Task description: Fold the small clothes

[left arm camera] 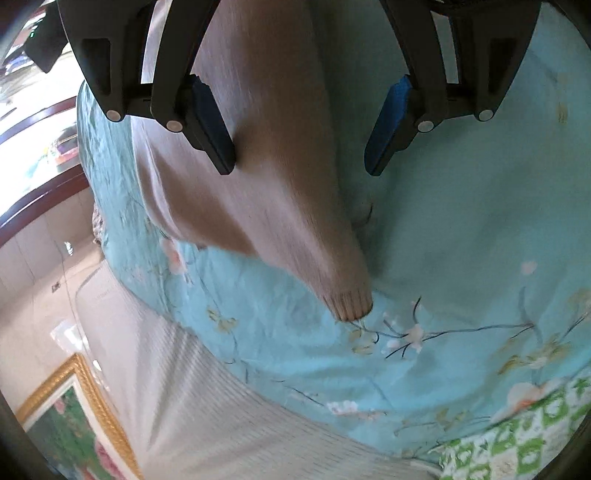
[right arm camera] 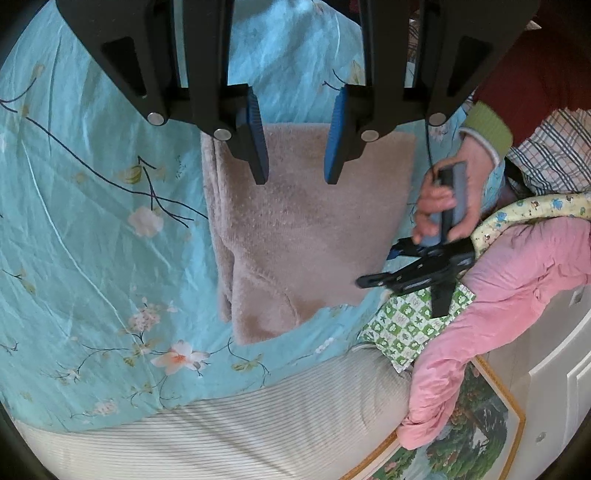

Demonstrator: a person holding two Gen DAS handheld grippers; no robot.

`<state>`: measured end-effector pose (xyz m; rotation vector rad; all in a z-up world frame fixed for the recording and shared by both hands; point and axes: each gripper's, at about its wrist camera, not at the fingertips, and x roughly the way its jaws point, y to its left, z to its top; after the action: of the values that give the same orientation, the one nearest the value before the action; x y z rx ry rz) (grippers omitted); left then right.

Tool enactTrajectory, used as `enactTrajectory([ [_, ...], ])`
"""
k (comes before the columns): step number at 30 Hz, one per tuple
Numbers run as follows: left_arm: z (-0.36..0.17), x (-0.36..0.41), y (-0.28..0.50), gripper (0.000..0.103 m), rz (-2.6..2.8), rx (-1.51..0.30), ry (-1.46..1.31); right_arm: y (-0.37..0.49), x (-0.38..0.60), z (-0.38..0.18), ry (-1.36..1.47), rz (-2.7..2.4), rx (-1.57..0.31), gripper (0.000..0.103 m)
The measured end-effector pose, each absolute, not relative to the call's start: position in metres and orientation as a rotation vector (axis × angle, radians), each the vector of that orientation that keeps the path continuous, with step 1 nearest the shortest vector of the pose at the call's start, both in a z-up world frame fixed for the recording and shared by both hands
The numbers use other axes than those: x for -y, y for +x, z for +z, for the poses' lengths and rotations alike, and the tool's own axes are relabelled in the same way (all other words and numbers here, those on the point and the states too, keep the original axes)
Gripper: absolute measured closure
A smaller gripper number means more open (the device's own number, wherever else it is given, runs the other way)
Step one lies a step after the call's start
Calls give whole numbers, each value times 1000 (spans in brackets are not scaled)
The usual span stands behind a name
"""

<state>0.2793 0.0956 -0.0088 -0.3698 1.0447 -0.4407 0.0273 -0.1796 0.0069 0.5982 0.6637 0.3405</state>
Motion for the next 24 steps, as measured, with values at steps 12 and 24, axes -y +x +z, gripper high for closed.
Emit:
enactTrajectory([
  [12, -24, -93, 307, 33, -466, -1051, -421, 188, 215, 8, 633, 274, -747, 48],
  [24, -30, -98, 335, 92, -305, -961, -351, 237, 226, -13, 622, 236, -763, 91],
])
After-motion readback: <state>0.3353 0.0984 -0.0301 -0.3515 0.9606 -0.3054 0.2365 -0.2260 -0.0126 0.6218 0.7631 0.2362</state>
